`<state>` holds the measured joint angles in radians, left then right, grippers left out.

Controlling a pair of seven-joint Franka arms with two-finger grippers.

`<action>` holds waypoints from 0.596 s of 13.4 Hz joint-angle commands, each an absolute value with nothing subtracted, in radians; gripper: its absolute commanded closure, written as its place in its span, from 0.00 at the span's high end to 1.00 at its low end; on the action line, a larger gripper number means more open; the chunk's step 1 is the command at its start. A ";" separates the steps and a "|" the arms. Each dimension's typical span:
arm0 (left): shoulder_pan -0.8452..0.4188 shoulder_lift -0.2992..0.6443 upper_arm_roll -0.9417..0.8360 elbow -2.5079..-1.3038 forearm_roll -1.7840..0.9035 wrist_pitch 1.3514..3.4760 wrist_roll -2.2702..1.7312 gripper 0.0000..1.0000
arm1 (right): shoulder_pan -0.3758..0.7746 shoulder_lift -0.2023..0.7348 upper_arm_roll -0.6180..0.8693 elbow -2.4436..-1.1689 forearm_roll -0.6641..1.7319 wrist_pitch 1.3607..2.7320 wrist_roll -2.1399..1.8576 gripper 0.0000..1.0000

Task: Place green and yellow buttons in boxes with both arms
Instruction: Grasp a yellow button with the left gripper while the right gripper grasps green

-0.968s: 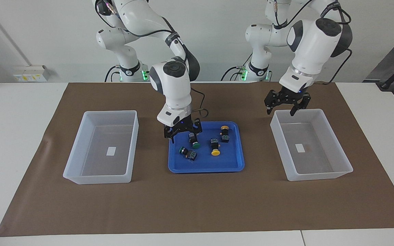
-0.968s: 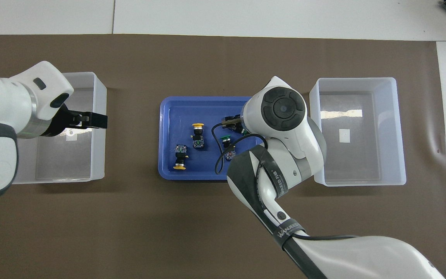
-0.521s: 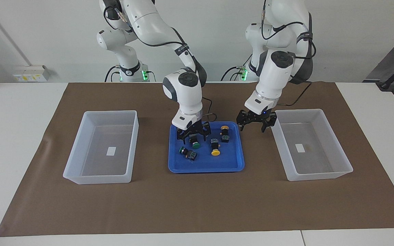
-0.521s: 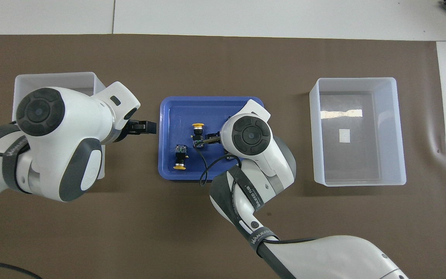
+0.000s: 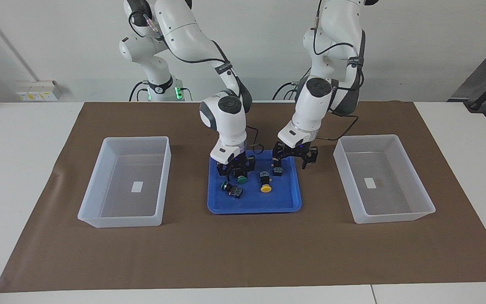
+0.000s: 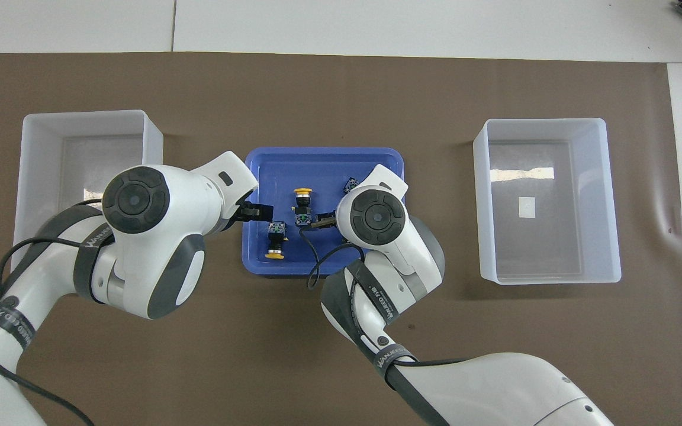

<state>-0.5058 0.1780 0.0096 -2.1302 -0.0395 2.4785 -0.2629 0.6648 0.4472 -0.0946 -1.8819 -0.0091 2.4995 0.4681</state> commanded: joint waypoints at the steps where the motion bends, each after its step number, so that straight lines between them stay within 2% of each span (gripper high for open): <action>1: -0.560 0.236 0.025 -2.171 -0.011 2.586 -0.333 1.00 | 0.648 0.436 -0.095 -1.879 -0.009 2.488 0.483 0.00; 3: -0.569 0.256 0.025 -2.175 -0.011 2.618 -0.341 1.00 | 0.638 0.422 -0.095 -1.850 -0.008 2.423 0.482 0.00; 4: -0.569 0.256 0.025 -2.180 -0.012 2.611 -0.342 0.92 | 0.638 0.399 -0.095 -1.829 0.006 2.371 0.488 0.00; 5: -0.569 0.255 0.025 -2.180 -0.011 2.609 -0.342 0.75 | 0.635 0.376 -0.100 -1.821 0.008 2.335 0.488 0.00; 8: -0.571 0.253 0.026 -2.180 -0.011 2.596 -0.347 0.12 | 0.606 0.277 -0.100 -1.819 0.023 2.238 0.502 0.00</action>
